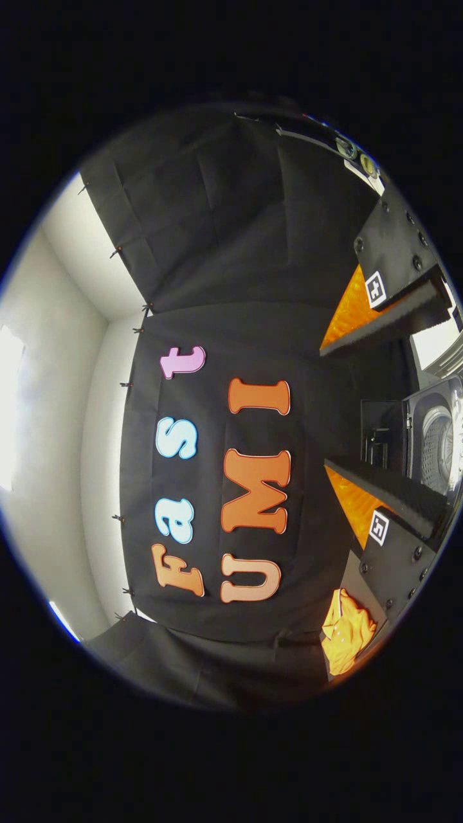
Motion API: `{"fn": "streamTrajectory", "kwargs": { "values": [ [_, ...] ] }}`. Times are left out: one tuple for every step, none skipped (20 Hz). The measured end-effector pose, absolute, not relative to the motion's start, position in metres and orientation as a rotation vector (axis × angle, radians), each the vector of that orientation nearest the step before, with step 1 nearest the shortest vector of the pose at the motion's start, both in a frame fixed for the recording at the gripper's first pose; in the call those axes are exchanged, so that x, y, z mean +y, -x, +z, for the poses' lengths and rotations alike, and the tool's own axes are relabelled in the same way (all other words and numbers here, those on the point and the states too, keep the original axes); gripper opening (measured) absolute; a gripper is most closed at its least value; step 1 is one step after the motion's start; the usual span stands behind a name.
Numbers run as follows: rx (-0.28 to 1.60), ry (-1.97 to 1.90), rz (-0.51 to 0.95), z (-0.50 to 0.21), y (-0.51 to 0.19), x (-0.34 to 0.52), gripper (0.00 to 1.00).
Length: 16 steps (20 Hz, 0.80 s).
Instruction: Put the clothes into the washing machine and then close the washing machine lid.
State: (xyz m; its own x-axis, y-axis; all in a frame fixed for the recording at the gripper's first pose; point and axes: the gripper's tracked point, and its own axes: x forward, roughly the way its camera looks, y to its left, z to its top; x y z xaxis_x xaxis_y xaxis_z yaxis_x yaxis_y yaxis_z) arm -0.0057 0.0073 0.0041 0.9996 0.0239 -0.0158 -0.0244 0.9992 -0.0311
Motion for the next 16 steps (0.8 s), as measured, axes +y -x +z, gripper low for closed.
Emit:
{"fn": "streamTrajectory", "kwargs": {
  "values": [
    [0.019,0.031,0.027,0.005,0.005,0.006,0.98],
    [0.02,0.035,0.024,0.005,0.004,0.006,0.98],
    [0.019,0.04,0.023,0.008,0.005,0.005,0.98],
    [0.021,0.041,0.022,0.009,0.005,0.005,0.98],
    [0.024,0.04,0.026,0.009,0.005,0.008,0.98],
    [0.024,0.038,0.019,0.01,0.006,0.008,0.98],
    [0.025,0.039,0.018,0.011,0.008,0.008,0.98],
    [0.026,0.045,0.023,0.011,0.01,0.011,0.98],
    [0.024,0.052,0.018,0.011,0.009,0.012,0.98],
    [0.022,0.056,0.014,0.013,0.011,0.013,0.98],
    [0.018,0.055,0.017,0.014,0.014,0.015,0.98],
    [0.018,0.052,0.022,0.013,0.014,0.019,0.98],
    [0.018,0.049,0.027,0.013,0.014,0.025,0.98],
    [0.021,0.049,0.032,0.012,0.014,0.03,0.98],
    [0.021,0.053,0.038,0.013,0.014,0.034,0.98],
    [0.018,0.057,0.042,0.015,0.014,0.038,0.98]
  ]
}}
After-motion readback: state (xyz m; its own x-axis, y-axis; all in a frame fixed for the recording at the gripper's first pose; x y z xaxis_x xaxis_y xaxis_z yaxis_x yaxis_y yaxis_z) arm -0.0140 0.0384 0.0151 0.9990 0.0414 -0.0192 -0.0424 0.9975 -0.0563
